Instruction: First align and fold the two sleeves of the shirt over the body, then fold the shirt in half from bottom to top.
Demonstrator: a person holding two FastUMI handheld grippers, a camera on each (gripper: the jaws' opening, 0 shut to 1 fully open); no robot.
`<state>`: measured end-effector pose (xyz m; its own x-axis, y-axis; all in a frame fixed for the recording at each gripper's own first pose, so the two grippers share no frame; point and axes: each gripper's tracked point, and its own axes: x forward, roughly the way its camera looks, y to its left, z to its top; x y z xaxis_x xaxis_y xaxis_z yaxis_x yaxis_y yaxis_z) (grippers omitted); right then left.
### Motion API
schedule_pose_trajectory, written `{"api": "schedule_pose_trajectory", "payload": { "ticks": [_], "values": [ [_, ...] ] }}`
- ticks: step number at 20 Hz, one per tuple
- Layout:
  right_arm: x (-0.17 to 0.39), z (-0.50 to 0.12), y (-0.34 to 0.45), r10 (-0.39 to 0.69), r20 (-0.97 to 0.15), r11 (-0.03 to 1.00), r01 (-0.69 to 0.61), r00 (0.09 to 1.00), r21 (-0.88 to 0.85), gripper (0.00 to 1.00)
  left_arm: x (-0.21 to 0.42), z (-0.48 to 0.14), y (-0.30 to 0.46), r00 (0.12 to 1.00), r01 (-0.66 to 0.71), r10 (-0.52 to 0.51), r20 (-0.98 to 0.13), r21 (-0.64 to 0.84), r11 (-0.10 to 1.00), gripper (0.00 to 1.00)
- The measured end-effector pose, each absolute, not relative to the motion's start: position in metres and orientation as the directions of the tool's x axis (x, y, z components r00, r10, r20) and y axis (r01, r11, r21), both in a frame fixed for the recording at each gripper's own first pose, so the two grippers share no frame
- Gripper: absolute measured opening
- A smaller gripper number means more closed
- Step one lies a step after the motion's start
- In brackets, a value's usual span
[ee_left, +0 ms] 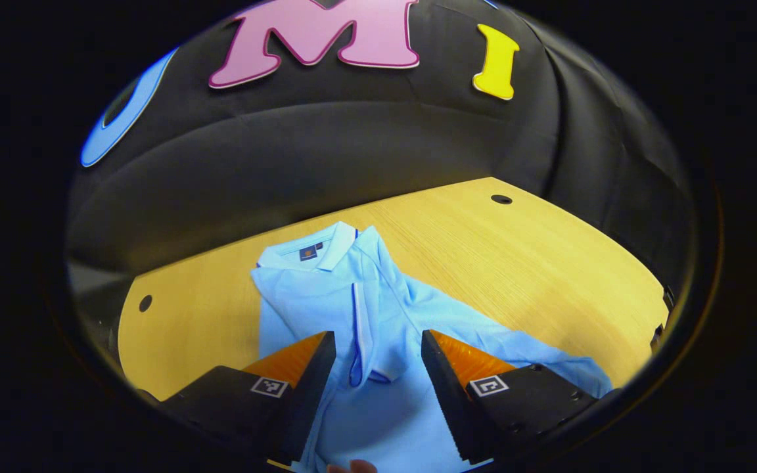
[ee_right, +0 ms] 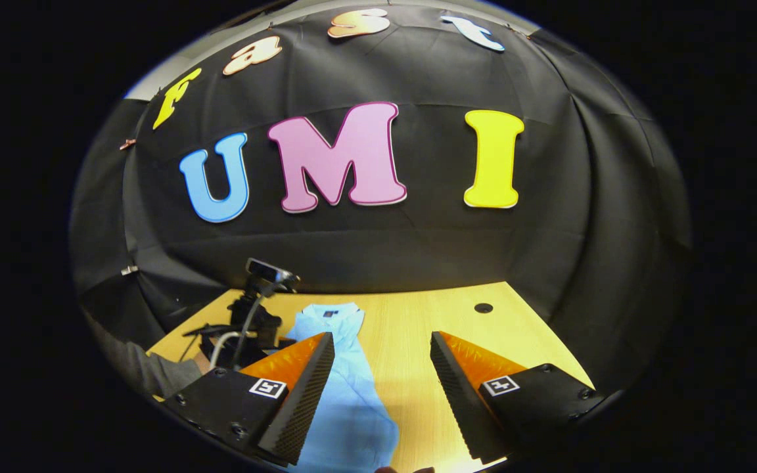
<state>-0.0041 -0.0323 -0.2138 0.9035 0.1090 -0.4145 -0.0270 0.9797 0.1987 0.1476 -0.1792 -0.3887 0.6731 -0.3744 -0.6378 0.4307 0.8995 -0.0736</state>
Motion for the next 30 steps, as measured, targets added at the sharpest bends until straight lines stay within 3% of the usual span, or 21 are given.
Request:
{"api": "schedule_pose_trajectory", "payload": {
  "ticks": [7, 14, 23, 30],
  "values": [
    [-0.086, -0.298, -0.022, 0.137, -0.639, 0.986, -0.040, 0.757, 0.165, 0.93, 0.007, -0.372, -0.096, 0.661, 0.344, -0.299, -0.688, -0.076, 0.936, 0.84],
    [-0.168, -0.364, 0.003, 0.197, -0.794, 0.980, -0.083, 0.574, 0.183, 0.94, -0.116, -0.397, -0.052, 0.530, 0.274, -0.244, -0.812, -0.108, 0.956, 0.85],
    [-0.214, -0.405, 0.026, 0.223, -0.876, 0.975, -0.077, 0.427, 0.211, 0.94, -0.165, -0.413, -0.025, 0.459, 0.211, -0.197, -0.866, -0.109, 0.971, 0.84],
    [-0.223, -0.417, 0.036, 0.221, -0.897, 0.975, -0.096, 0.383, 0.199, 0.94, -0.192, -0.426, -0.013, 0.400, 0.174, -0.159, -0.903, -0.095, 0.980, 0.85]
  ]
}}
